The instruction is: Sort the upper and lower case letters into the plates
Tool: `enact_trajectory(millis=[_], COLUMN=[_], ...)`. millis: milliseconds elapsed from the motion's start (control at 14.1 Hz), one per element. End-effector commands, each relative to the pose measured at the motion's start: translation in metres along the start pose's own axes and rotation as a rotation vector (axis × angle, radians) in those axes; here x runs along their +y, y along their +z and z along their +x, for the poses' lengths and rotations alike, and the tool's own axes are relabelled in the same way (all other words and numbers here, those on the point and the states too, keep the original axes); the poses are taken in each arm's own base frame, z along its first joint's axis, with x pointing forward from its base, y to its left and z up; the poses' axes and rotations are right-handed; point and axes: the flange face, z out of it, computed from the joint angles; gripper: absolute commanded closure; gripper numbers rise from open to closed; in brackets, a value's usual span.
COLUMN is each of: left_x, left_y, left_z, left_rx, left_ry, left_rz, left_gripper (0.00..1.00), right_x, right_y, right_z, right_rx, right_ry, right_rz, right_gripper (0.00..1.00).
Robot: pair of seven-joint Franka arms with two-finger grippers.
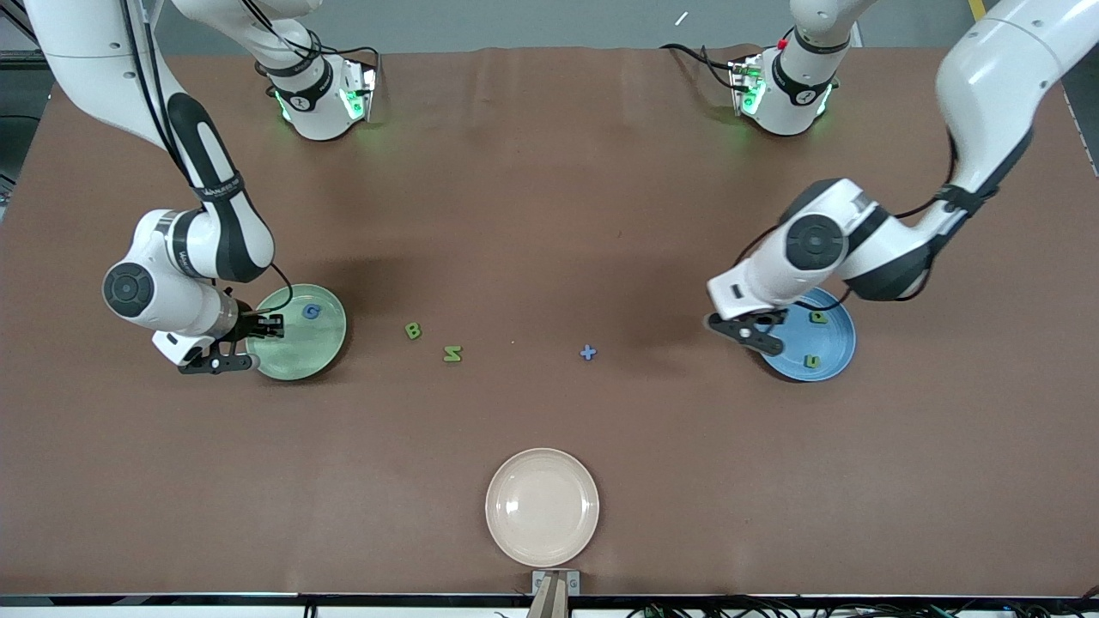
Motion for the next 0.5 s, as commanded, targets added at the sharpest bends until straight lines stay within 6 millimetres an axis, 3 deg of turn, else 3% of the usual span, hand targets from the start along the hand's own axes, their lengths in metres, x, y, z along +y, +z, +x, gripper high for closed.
enact_trajectory(millis=[0,212,283,354,424], left_x=[-0.025,-0.044,-0.048,-0.055,-0.057], left_y=[0.009,0.026,0.032,0.039,0.044], left_z=[-0.022,-0.034,-0.037,-0.038,-0.04], left_rx=[0.0,0.025,0.036,0.048,0.058], left_ry=[0.046,0.072,0.078,0.082,0.091], left_rz=[0.054,0.078,0.081,0.088,0.09], left_gripper=[0.97,0.97,0.97,0.97,0.97], right_x=[0.005,0.003,0.002,0.003,0.002], right_y=[0.01,0.028,0.027,0.025,0.023], right_z=[-0.006,-0.007,-0.007,-0.006,-0.005], right_rx=[0.002,-0.031,-0.036,-0.036,-0.037], right_ry=[0.002,0.002,0.0,0.001,0.005], right_rz=[0.002,0.003,0.005,0.005,0.007], right_gripper=[0.97,0.94,0.87,0.61,0.01])
